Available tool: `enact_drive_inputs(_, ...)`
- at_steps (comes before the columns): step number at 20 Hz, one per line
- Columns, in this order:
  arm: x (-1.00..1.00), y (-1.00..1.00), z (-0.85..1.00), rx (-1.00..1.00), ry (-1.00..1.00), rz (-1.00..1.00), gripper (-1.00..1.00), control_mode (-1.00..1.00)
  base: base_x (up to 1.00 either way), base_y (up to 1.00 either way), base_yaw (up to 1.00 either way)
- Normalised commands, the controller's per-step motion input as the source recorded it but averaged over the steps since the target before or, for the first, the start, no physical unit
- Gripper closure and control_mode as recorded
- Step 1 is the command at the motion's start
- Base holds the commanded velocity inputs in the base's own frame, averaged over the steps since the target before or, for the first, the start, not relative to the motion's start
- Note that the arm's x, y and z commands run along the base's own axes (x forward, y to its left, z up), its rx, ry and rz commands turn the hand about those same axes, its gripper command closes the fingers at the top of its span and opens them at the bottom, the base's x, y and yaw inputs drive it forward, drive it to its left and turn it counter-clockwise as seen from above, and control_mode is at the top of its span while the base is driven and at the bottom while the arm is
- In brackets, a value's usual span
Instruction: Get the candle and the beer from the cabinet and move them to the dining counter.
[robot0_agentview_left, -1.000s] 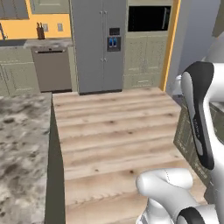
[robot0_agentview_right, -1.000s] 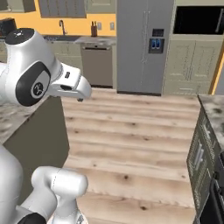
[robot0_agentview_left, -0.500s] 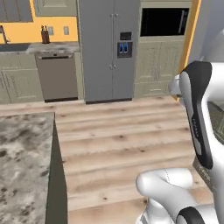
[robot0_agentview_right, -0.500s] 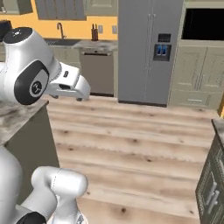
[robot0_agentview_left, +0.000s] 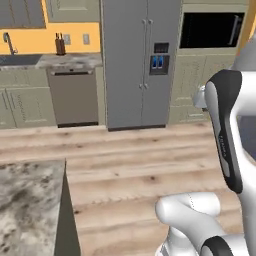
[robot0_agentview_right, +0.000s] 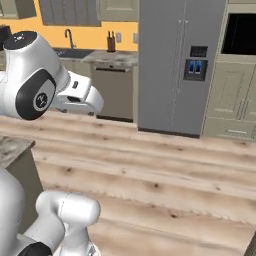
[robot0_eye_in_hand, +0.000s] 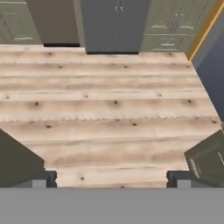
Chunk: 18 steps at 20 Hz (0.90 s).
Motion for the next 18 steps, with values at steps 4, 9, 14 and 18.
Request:
enact_drive_inputs(4,0.0,0.0,0.0,0.0,0.0,0.0,-1.0,1.0,1.0,-0.01,0.16)
enact_drive_inputs(9,0.0,0.0,0.0,0.0,0.0,0.0,-1.0,1.0,1.0,0.0,0.18)
enact_drive_inputs(14,0.0,0.0,0.0,0.0,0.0,0.0,-1.0,1.0,1.0,-0.11,0.39)
enact_drive_inputs(18,0.0,0.0,0.0,0.0,0.0,0.0,-1.0,1.0,0.95,-0.19,0.68)
